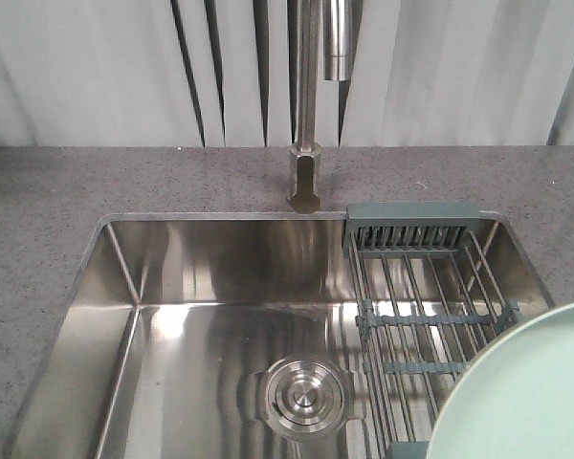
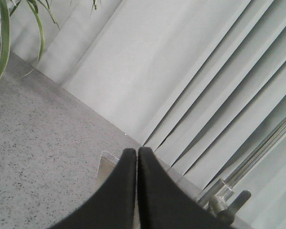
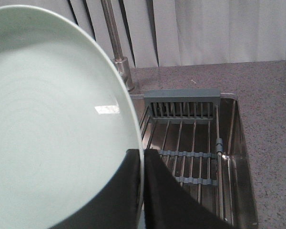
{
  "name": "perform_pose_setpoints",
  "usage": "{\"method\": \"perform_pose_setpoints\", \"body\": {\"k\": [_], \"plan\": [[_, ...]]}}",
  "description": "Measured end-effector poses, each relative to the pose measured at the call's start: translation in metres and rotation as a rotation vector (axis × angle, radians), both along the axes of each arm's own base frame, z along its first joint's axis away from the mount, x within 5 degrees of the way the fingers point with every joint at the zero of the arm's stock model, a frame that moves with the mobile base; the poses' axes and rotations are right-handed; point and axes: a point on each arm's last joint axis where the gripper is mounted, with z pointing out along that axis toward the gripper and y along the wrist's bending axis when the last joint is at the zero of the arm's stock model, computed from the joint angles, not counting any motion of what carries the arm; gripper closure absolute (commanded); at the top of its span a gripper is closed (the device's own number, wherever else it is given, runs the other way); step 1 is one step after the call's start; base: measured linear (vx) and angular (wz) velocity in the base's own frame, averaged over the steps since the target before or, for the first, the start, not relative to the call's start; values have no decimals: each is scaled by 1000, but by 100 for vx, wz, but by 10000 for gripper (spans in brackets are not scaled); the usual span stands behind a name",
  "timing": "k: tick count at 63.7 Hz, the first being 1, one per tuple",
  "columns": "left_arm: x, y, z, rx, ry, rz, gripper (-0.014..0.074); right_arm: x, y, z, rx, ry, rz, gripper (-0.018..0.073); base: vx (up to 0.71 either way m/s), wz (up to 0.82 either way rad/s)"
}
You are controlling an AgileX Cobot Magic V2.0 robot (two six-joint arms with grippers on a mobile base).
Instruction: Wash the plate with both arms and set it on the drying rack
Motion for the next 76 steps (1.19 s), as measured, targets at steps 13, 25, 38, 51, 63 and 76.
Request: {"method": "perform_pose_setpoints", "body": {"k": [13,25,38,51,63,76], "plan": [[-1,1,5,-91,-66,-3,602,0,0,0,0,0,0,561,0,0],[-1,2,8,-297,-118,-18,602,0,0,0,0,0,0,561,0,0],[-2,3,9,-520,-141,-47,602,0,0,0,0,0,0,561,0,0],[-4,4,20,-694,-273,-105,602,0,0,0,0,0,0,561,0,0],[-15,-7,44,-590,-509,-295,601,0,0,0,0,0,0,561,0,0],[-12,-30,89,-347,-433,-476,579,0,0,0,0,0,0,561,0,0]]}}
